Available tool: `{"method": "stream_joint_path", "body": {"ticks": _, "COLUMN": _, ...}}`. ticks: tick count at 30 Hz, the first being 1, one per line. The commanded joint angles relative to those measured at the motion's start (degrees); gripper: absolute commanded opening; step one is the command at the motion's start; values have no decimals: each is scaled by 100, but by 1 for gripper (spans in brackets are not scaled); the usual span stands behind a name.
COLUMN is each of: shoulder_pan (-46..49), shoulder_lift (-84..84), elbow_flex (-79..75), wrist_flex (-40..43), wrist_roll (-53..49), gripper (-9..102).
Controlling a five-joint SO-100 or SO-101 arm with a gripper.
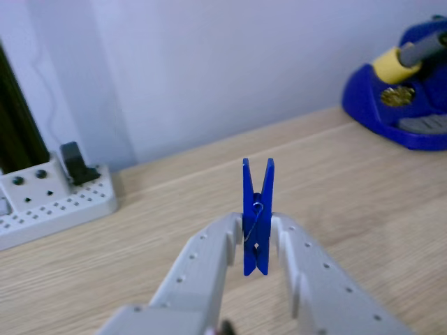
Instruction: Grasp a peg and put it in the crate.
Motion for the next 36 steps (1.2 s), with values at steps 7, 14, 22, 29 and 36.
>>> {"method": "stream_joint_path", "body": {"ticks": 7, "shoulder_pan": 589, "shoulder_lift": -536, "elbow_flex": -141, "wrist_flex": -396, "wrist_roll": -35, "gripper": -1}}
{"method": "stream_joint_path", "body": {"ticks": 14, "shoulder_pan": 677, "shoulder_lift": -738, "elbow_flex": -141, "wrist_flex": -387, "wrist_roll": -26, "gripper": -1}}
{"method": "stream_joint_path", "body": {"ticks": 22, "shoulder_pan": 668, "shoulder_lift": -756, "elbow_flex": -97, "wrist_flex": -387, "wrist_roll": -26, "gripper": 0}}
{"method": "stream_joint_path", "body": {"ticks": 29, "shoulder_pan": 677, "shoulder_lift": -729, "elbow_flex": -70, "wrist_flex": -387, "wrist_roll": -26, "gripper": 13}}
{"method": "stream_joint_path", "body": {"ticks": 36, "shoulder_pan": 668, "shoulder_lift": -721, "elbow_flex": -88, "wrist_flex": -387, "wrist_roll": -18, "gripper": 18}}
